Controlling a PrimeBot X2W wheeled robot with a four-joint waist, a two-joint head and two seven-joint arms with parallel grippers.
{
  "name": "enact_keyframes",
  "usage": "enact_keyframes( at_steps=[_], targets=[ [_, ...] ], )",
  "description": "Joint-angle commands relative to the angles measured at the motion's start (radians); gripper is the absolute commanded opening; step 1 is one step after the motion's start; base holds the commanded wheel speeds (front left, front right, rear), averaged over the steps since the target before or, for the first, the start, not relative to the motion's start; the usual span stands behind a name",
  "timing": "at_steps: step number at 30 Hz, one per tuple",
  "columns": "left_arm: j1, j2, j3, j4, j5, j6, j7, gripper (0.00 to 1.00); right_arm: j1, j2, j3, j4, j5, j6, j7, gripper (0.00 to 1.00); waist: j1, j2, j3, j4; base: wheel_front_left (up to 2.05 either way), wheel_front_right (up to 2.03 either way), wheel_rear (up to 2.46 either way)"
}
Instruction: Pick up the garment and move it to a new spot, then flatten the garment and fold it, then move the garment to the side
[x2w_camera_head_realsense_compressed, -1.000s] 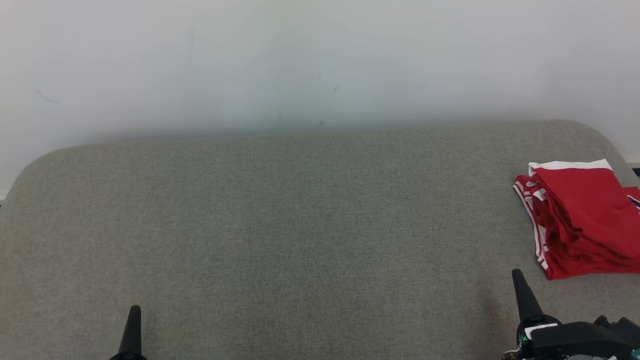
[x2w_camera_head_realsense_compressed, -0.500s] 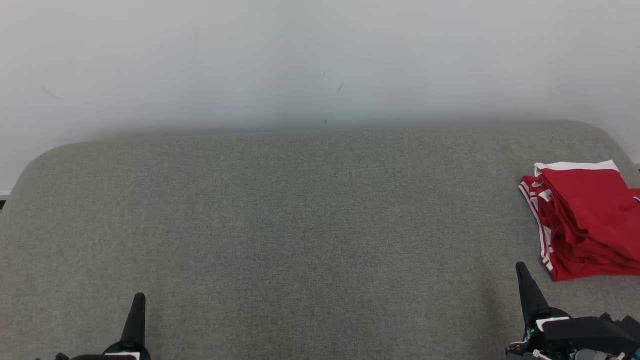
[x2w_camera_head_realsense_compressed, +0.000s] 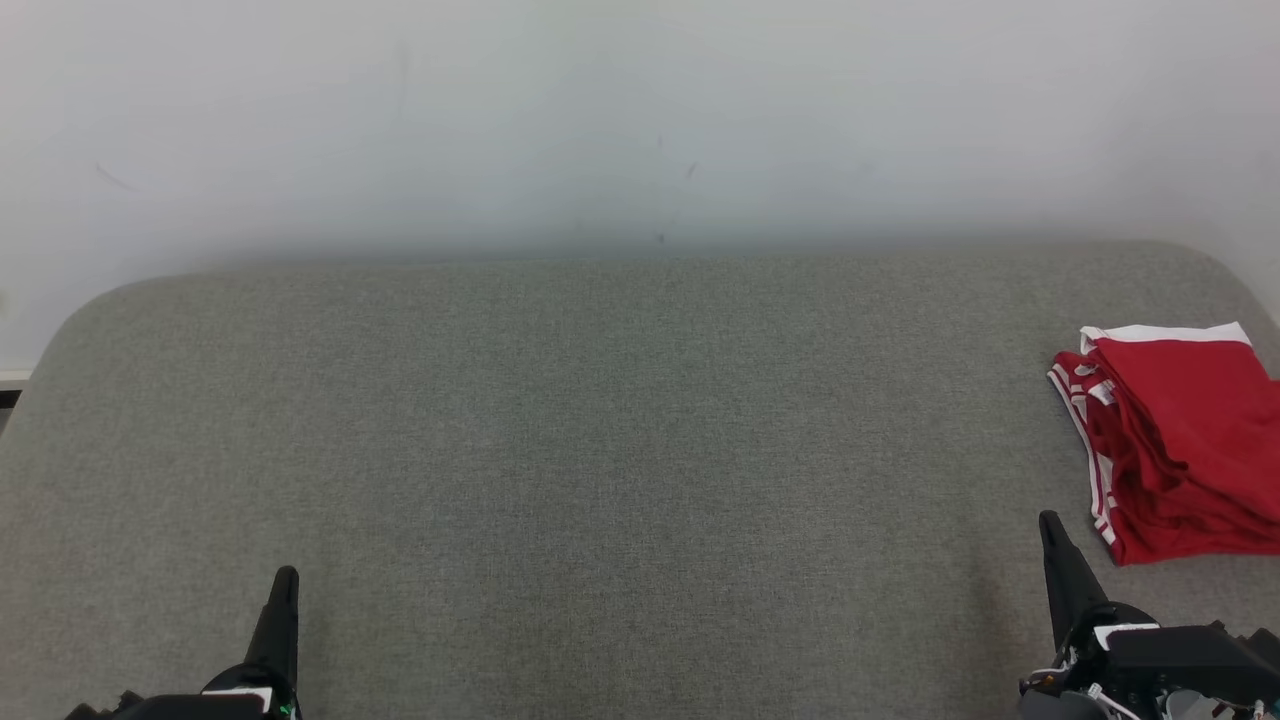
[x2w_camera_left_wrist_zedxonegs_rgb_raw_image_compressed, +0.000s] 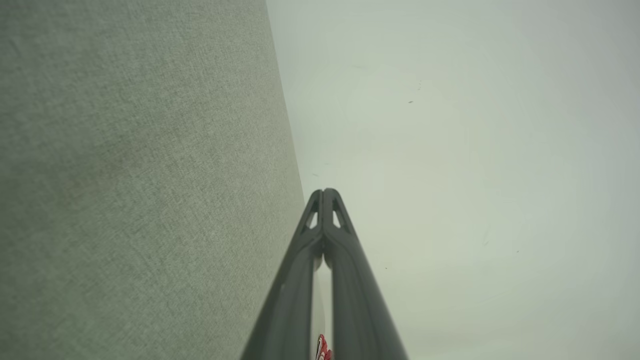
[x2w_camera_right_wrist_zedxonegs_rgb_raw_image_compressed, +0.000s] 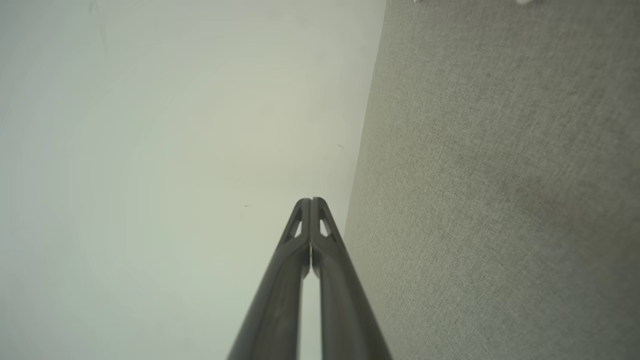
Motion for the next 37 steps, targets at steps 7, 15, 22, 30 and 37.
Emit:
enact_keyframes(
  at_steps=[7, 15, 22, 30, 37],
  targets=[
    [-0.025, -0.001, -0.003, -0.007, -0.056, -0.002, 0.017, 0.00, -0.012, 0.000, -0.012, -0.009, 0.059, -0.002, 0.017, 0.00, -0.0001, -0.0001, 0.003, 0.006, 0.00, 0.00, 0.00],
    [-0.032, -0.002, -0.005, -0.008, -0.092, -0.002, 0.027, 0.00, -0.016, 0.001, -0.020, -0.012, 0.097, -0.002, 0.029, 0.00, -0.0001, -0.0001, 0.005, 0.011, 0.00, 0.00, 0.00],
    [-0.032, -0.002, -0.005, -0.007, -0.092, -0.002, 0.026, 0.00, -0.016, 0.003, -0.021, -0.012, 0.095, -0.002, 0.032, 0.00, -0.0001, -0.0001, 0.005, 0.011, 0.00, 0.00, 0.00],
    [-0.032, -0.002, -0.005, -0.007, -0.092, -0.002, 0.026, 0.00, -0.017, 0.005, -0.023, -0.012, 0.092, -0.002, 0.032, 0.00, -0.0001, -0.0001, 0.005, 0.011, 0.00, 0.00, 0.00],
    [-0.032, -0.002, -0.004, -0.007, -0.093, -0.002, 0.026, 0.00, -0.017, 0.006, -0.025, -0.012, 0.090, -0.002, 0.033, 0.00, -0.0001, -0.0001, 0.005, 0.011, 0.00, 0.00, 0.00]
  ],
)
